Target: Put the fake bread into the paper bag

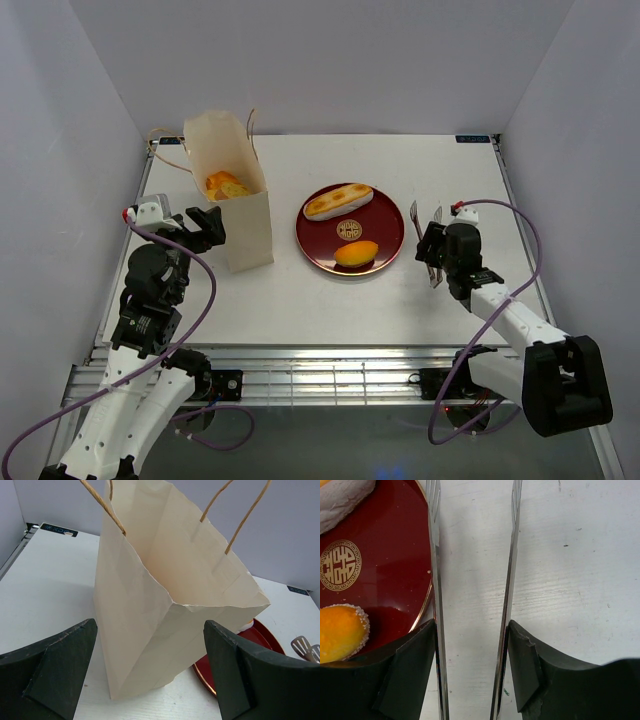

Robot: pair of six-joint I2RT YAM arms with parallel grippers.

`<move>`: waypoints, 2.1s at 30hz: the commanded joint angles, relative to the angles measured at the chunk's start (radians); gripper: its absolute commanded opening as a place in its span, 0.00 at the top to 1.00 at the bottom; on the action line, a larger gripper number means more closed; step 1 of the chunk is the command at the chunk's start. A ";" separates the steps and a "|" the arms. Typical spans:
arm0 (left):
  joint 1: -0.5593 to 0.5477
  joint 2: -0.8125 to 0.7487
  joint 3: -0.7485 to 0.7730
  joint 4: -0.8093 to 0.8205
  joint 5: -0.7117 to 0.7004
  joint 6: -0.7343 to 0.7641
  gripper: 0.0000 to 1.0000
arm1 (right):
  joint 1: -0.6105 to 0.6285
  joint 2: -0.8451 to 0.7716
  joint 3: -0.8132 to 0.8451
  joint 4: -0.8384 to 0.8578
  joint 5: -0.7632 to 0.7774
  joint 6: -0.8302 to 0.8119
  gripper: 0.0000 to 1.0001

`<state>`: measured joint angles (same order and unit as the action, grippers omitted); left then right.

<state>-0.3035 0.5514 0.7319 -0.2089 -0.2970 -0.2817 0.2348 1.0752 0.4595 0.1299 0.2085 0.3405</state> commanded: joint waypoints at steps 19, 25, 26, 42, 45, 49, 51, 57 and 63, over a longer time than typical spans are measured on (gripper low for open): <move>-0.009 0.004 0.004 0.005 0.018 -0.002 0.02 | -0.009 0.178 0.010 0.100 -0.046 0.008 0.30; -0.009 0.005 0.001 0.008 0.022 -0.002 0.02 | -0.009 0.192 0.015 0.099 -0.061 0.003 0.27; -0.009 0.007 0.003 0.006 0.024 -0.001 0.02 | -0.009 0.196 0.016 0.100 -0.069 0.002 0.25; -0.009 0.001 -0.005 0.009 -0.019 0.013 0.02 | -0.011 0.135 0.096 -0.018 -0.098 0.014 0.16; -0.009 -0.002 -0.006 0.014 -0.013 0.015 0.02 | -0.009 0.069 0.129 -0.071 -0.110 0.002 0.07; -0.011 -0.002 -0.005 0.014 -0.011 0.016 0.02 | -0.009 0.011 0.211 -0.173 -0.133 -0.021 0.04; -0.009 -0.005 -0.005 0.016 -0.011 0.015 0.02 | -0.009 -0.006 0.284 -0.196 -0.141 -0.026 0.06; -0.011 -0.007 -0.011 0.022 -0.013 0.016 0.02 | 0.006 -0.024 0.449 -0.223 -0.166 -0.064 0.10; -0.009 0.004 -0.015 0.026 -0.017 0.019 0.02 | 0.044 -0.076 0.432 -0.243 -0.107 -0.052 0.10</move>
<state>-0.3099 0.5510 0.7261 -0.2008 -0.3065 -0.2718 0.2588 1.0309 0.8951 -0.0898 0.0628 0.3027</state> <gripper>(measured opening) 0.979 0.903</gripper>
